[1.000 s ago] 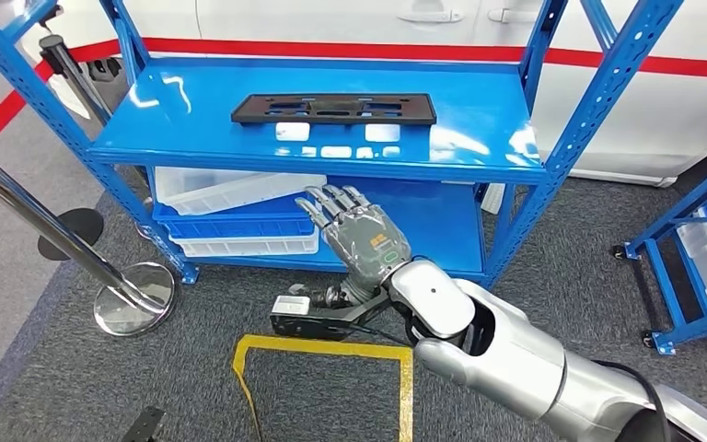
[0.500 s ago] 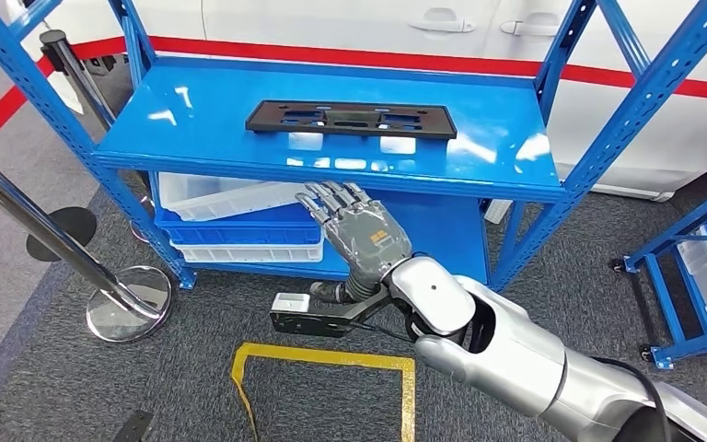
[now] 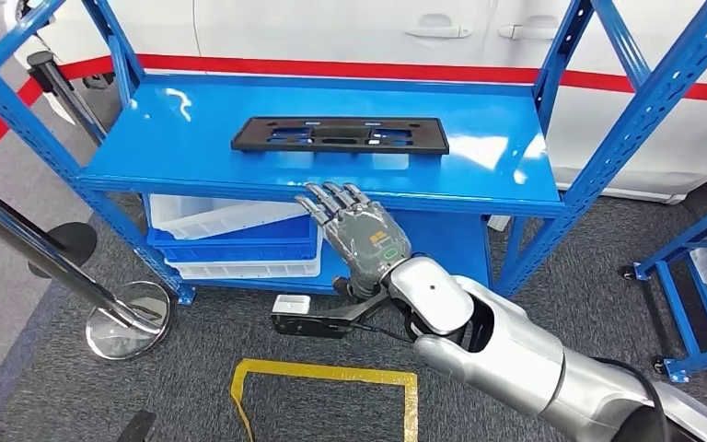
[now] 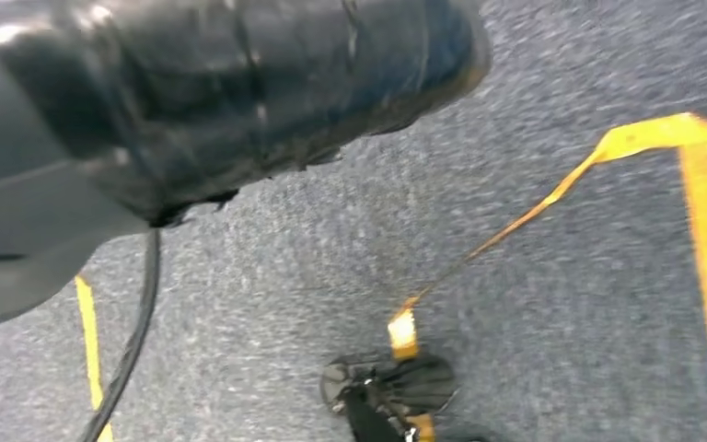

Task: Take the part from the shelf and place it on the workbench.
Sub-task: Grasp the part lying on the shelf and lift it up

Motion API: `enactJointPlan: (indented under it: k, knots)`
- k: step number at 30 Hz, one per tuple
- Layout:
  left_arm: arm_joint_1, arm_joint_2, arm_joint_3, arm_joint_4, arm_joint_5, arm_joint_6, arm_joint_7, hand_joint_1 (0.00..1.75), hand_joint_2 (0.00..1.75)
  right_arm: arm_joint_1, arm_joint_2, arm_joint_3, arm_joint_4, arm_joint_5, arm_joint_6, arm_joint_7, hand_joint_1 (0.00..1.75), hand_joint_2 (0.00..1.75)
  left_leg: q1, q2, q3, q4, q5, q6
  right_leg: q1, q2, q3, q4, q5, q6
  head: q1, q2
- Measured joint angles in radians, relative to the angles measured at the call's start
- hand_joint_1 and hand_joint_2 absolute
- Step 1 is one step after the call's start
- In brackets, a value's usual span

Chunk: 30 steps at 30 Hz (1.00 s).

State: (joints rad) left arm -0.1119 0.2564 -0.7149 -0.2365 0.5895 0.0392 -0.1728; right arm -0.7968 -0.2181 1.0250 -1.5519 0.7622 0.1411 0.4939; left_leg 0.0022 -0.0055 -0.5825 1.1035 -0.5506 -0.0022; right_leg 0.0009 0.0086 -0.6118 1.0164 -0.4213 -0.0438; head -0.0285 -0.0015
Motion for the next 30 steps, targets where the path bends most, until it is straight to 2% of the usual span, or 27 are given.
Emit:
enactJointPlan:
  k: [2,3,4,5,6,7,8,9,12,14,16,18,19,20,22,23,24,25,26,28,30]
  knots:
    - [-0.001,0.000,0.000,0.000,0.000,-0.001,0.000,0.00,0.00,0.000,0.002,0.000,0.002,0.002,0.000,-0.001,0.00,0.00,0.004,0.000,-0.086,0.130,-0.031,-0.009,0.000,-0.002,0.014,-0.002,-0.012,-0.003,-0.001,0.000]
    - [0.001,-0.001,0.000,0.000,0.000,-0.002,-0.001,0.00,0.00,0.001,0.002,0.000,0.004,0.003,0.000,-0.001,0.00,0.00,0.006,0.000,-0.123,0.172,-0.030,-0.012,0.000,-0.001,0.021,-0.002,-0.018,-0.003,-0.001,0.000]
    - [0.004,-0.002,0.000,0.000,0.000,-0.003,-0.001,0.00,0.00,0.002,0.003,0.000,0.005,0.004,0.000,-0.001,0.00,0.00,0.009,0.000,-0.142,0.176,-0.008,-0.015,0.000,0.000,0.030,-0.002,-0.026,-0.003,-0.001,0.000]
    - [0.006,-0.003,0.000,0.000,0.000,-0.004,-0.002,0.00,0.00,0.003,0.003,0.000,0.006,0.005,-0.001,-0.001,0.00,0.00,0.012,0.000,-0.140,0.141,0.032,-0.016,0.000,0.001,0.040,-0.001,-0.034,-0.001,-0.001,0.000]
    - [0.007,-0.004,0.000,0.000,0.001,-0.004,-0.004,0.00,0.00,0.002,0.003,0.000,0.006,0.005,-0.001,-0.002,0.00,0.00,0.014,0.000,-0.123,0.077,0.084,-0.016,-0.001,0.003,0.052,-0.001,-0.043,0.001,-0.001,0.000]
    - [0.007,-0.004,0.000,0.000,0.002,-0.004,-0.005,0.00,0.00,0.001,0.003,0.000,0.006,0.006,-0.002,-0.002,0.00,0.00,0.014,0.000,-0.100,0.014,0.123,-0.016,0.000,0.003,0.061,-0.001,-0.051,0.006,0.000,0.000]
    - [0.006,-0.005,0.000,0.000,0.002,-0.004,-0.007,0.00,0.00,-0.001,0.004,0.000,0.007,0.006,-0.004,-0.002,0.00,0.00,0.013,0.000,-0.078,-0.041,0.146,-0.013,0.001,0.004,0.066,0.000,-0.058,0.010,-0.001,0.000]
    - [0.004,-0.005,0.000,0.000,0.002,-0.004,-0.009,0.00,0.00,-0.003,0.004,0.000,0.007,0.006,-0.005,-0.002,0.00,0.00,0.010,0.000,-0.066,-0.072,0.151,-0.007,0.002,0.004,0.067,-0.002,-0.062,0.015,-0.001,0.000]
    - [0.003,-0.005,0.000,0.000,0.002,-0.005,-0.011,0.00,0.00,-0.005,0.005,0.000,0.007,0.007,-0.008,-0.002,0.00,0.00,0.005,-0.001,-0.051,-0.095,0.131,0.015,0.001,0.004,0.067,0.005,-0.067,0.029,0.001,0.000]
    - [0.005,-0.005,0.000,0.000,0.003,-0.005,-0.012,0.00,0.00,-0.005,0.005,0.000,0.007,0.007,-0.010,-0.002,0.00,0.00,0.006,-0.001,-0.031,-0.101,0.123,0.028,0.000,0.003,0.050,0.053,-0.086,0.037,0.002,0.000]
    - [0.004,-0.004,0.000,0.000,0.003,-0.005,-0.013,0.00,0.00,-0.003,0.005,0.000,0.008,0.008,-0.012,-0.003,0.00,0.00,0.005,-0.001,-0.017,-0.102,0.112,0.040,-0.001,0.002,-0.021,0.174,-0.125,0.040,0.002,0.000]
    - [0.004,-0.004,0.000,0.000,0.003,-0.006,-0.014,0.00,0.00,0.002,0.005,0.000,0.009,0.008,-0.013,-0.003,0.00,0.00,0.002,-0.002,-0.005,-0.101,0.100,0.046,-0.002,0.002,-0.104,0.284,-0.156,0.040,0.002,0.000]
    - [0.005,-0.005,0.000,0.000,0.002,-0.006,-0.014,0.00,0.00,0.005,0.005,0.000,0.010,0.009,-0.013,-0.003,0.00,0.00,0.001,-0.002,0.004,-0.101,0.093,0.046,-0.002,0.002,-0.127,0.297,-0.149,0.039,0.002,0.000]
    - [0.006,-0.006,0.000,0.000,0.001,-0.007,-0.014,0.00,0.00,0.006,0.005,0.000,0.011,0.009,-0.013,-0.004,0.00,0.00,0.000,-0.003,0.015,-0.101,0.085,0.046,-0.001,0.002,-0.132,0.276,-0.122,0.037,0.002,0.000]
    - [0.007,-0.007,0.000,0.000,-0.001,-0.009,-0.014,0.00,0.00,0.007,0.005,0.000,0.012,0.011,-0.012,-0.004,0.00,0.00,0.000,-0.004,0.038,-0.100,0.066,0.043,0.000,0.002,-0.100,0.154,-0.023,0.030,0.003,0.000]
    - [0.006,-0.008,0.000,0.000,-0.001,-0.009,-0.015,0.00,0.00,0.006,0.005,0.000,0.012,0.012,-0.012,-0.005,0.00,0.00,-0.001,-0.005,0.048,-0.099,0.057,0.039,0.003,0.001,-0.081,0.093,0.009,0.026,0.003,0.000]
    - [0.004,-0.008,0.000,0.000,-0.002,-0.010,-0.015,0.00,0.00,0.005,0.005,0.000,0.012,0.013,-0.011,-0.006,0.00,0.00,-0.001,-0.005,0.051,-0.098,0.049,0.034,0.006,0.002,-0.066,0.050,0.025,0.022,0.002,0.000]
    - [0.002,-0.009,0.000,0.000,-0.003,-0.010,-0.015,0.00,0.00,0.004,0.005,0.000,0.013,0.014,-0.011,-0.007,0.00,0.00,-0.002,-0.005,0.052,-0.096,0.044,0.028,0.008,0.002,-0.059,0.028,0.027,0.019,0.002,0.000]
    - [0.000,-0.009,0.000,0.000,-0.003,-0.011,-0.015,0.00,0.00,0.002,0.006,0.000,0.013,0.014,-0.010,-0.007,0.00,0.00,-0.002,-0.005,0.055,-0.095,0.042,0.022,0.010,0.002,-0.056,0.021,0.017,0.015,0.003,0.000]
    - [-0.001,-0.008,0.000,0.000,-0.006,-0.012,-0.015,0.00,0.00,-0.002,0.008,0.000,0.014,0.015,-0.010,-0.008,0.00,0.00,-0.002,-0.004,0.062,-0.095,0.035,0.013,0.007,0.003,-0.043,0.012,0.019,0.004,0.003,0.000]
    - [-0.004,-0.008,0.000,0.000,-0.010,-0.013,-0.014,0.00,0.00,-0.011,0.010,0.000,0.017,0.013,-0.010,-0.008,0.00,0.00,-0.001,-0.003,0.043,-0.045,0.017,0.004,0.002,0.003,-0.016,0.001,0.013,-0.006,0.000,0.000]
